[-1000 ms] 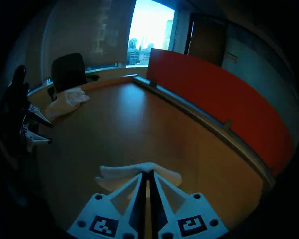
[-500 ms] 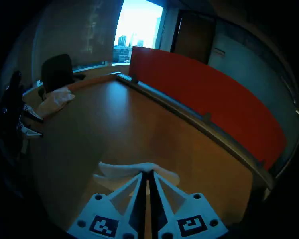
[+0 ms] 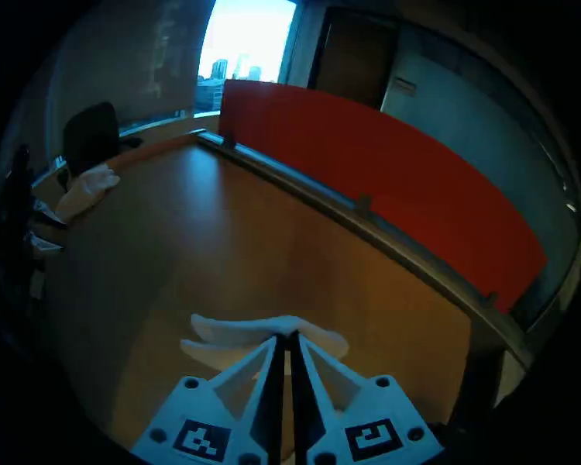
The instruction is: Fold towel
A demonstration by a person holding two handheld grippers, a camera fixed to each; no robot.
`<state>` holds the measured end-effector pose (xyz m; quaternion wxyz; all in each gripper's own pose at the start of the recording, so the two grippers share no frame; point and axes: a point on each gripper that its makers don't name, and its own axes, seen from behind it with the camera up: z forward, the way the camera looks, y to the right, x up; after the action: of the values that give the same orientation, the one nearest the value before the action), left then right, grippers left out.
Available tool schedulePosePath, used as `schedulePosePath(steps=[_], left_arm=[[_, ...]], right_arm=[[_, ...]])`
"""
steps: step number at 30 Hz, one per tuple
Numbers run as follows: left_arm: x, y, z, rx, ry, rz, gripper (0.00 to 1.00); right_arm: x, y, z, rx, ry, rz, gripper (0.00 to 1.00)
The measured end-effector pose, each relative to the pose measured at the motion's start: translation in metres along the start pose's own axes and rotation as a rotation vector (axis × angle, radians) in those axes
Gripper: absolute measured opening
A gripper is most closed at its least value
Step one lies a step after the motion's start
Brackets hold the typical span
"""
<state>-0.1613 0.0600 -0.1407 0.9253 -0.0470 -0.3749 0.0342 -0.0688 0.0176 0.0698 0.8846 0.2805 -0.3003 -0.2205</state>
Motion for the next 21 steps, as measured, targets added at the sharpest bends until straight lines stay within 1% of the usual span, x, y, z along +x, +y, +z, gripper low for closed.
schedulePosePath(steps=[10, 16, 21], left_arm=[[0.001, 0.0, 0.001, 0.008, -0.011, 0.006, 0.91], [0.004, 0.003, 0.003, 0.009, -0.015, 0.016, 0.91], [0.007, 0.008, 0.005, 0.007, -0.018, 0.024, 0.91]], right_arm=[[-0.033, 0.058, -0.009, -0.065, -0.066, 0.019, 0.04], [-0.046, 0.084, -0.012, -0.097, -0.088, 0.037, 0.04], [-0.053, 0.102, -0.013, -0.117, -0.105, 0.044, 0.04]])
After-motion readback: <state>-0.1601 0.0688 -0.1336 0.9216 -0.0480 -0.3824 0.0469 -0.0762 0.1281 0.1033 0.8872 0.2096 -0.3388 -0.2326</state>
